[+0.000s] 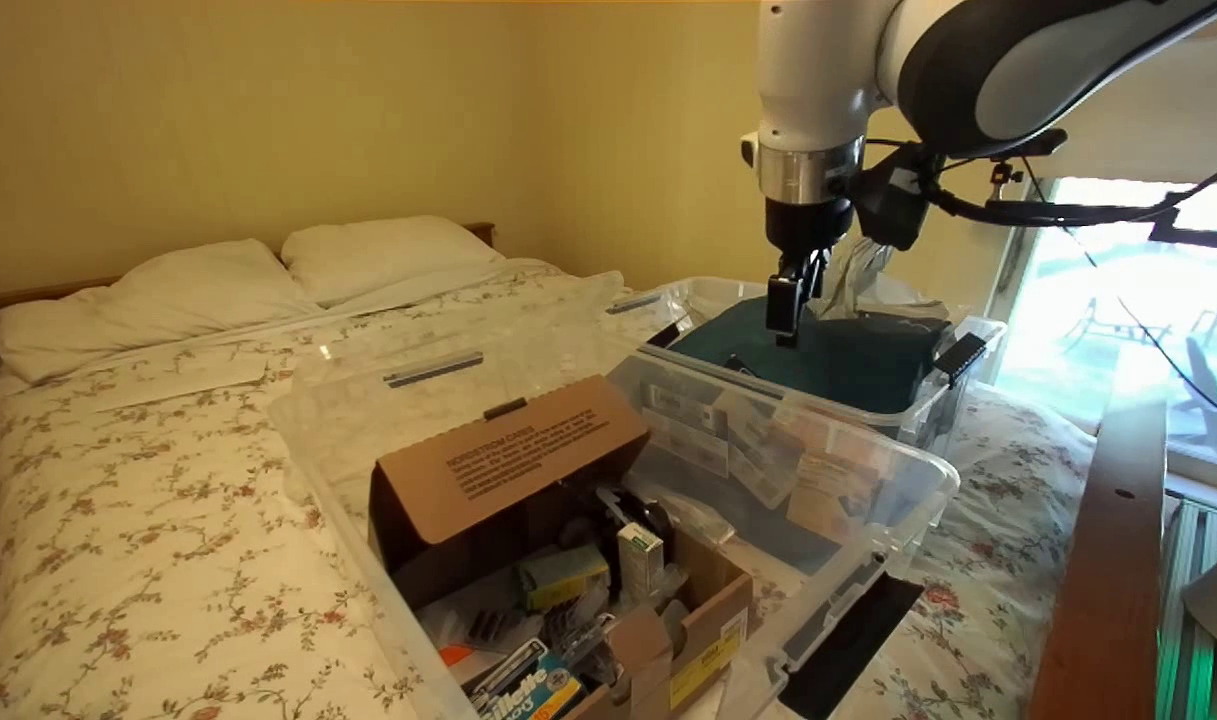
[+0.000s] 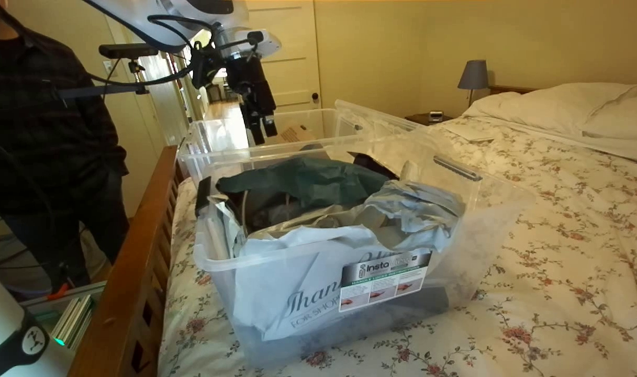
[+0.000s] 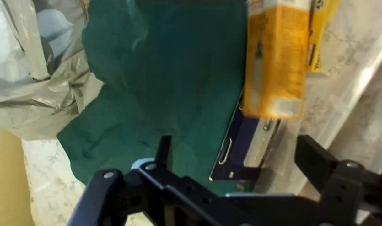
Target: Move two small, orange boxes to the storage bin on the right
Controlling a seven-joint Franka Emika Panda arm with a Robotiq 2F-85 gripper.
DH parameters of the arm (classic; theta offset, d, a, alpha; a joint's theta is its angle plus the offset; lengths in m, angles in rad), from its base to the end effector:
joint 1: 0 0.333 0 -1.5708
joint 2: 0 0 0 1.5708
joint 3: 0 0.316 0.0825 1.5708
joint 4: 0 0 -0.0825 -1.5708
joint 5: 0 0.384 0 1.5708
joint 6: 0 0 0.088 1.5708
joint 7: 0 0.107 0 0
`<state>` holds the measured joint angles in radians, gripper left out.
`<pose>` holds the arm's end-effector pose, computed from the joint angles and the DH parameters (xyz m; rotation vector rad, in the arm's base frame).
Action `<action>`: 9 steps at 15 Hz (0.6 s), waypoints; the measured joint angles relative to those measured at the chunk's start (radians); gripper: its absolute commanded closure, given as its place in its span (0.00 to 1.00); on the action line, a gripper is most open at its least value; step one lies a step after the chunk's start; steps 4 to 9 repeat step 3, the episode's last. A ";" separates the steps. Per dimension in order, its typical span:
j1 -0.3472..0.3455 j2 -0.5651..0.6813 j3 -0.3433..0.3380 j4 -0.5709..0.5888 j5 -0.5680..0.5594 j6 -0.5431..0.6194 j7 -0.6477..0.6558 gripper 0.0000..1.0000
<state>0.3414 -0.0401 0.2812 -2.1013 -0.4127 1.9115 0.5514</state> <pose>0.4397 0.2816 0.4298 2.7128 0.3267 0.1251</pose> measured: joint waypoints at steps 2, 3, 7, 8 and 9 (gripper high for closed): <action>-0.003 -0.039 0.000 -0.048 0.010 0.132 0.000 0.00; -0.006 -0.053 0.000 -0.075 0.016 0.206 -0.006 0.00; -0.006 -0.053 0.000 -0.075 0.016 0.206 -0.006 0.00; -0.006 -0.053 0.000 -0.075 0.016 0.206 -0.006 0.00; -0.006 -0.053 0.000 -0.075 0.016 0.206 -0.006 0.00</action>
